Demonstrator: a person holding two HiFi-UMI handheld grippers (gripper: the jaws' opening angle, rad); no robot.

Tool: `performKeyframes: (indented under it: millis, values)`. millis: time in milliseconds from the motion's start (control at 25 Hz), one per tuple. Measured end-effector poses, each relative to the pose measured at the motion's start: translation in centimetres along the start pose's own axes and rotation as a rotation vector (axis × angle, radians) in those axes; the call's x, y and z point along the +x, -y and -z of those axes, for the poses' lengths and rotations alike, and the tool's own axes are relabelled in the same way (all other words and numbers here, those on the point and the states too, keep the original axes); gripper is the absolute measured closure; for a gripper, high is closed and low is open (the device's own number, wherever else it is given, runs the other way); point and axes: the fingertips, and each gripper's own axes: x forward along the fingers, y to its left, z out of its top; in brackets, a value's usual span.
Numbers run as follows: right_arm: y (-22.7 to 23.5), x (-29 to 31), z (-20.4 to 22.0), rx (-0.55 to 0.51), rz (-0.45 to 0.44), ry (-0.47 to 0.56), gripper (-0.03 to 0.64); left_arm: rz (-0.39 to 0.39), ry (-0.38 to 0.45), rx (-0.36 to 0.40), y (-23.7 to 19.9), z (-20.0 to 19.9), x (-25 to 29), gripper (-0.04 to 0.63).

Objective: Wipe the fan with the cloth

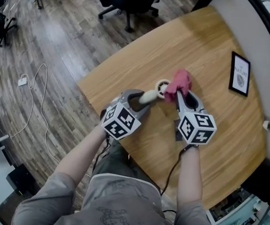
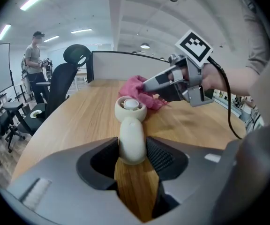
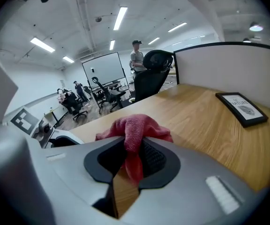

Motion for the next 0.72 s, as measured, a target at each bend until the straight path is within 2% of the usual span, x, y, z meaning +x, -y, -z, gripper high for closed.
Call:
performKeyframes:
  millis: [200, 320, 520, 600, 720]
  values:
    - [-3.8, 1.6, -0.1, -0.084, -0.028, 0.005, 0.532, 0.003, 0.003, 0.003, 0.0, 0.1, -0.1, 0.41]
    - [-7.0, 2.1, 0.8, -0.131, -0.12, -0.027, 0.532, 0.006, 0.002, 0.006, 0.1, 0.1, -0.1, 0.41]
    - [-11.9, 1.8, 4.1, -0.23, -0.306, -0.147, 0.532, 0.027, -0.007, 0.01, 0.1, 0.2, 0.0, 0.41]
    - [-12.0, 1.4, 4.9, -0.223, -0.34, -0.174, 0.531, 0.043, -0.012, 0.022, 0.4, 0.2, 0.1, 0.41]
    - [-10.1, 0.8, 4.7, -0.193, -0.313, -0.187, 0.531, 0.05, -0.011, 0.033, 0.6, 0.1, 0.2, 0.41]
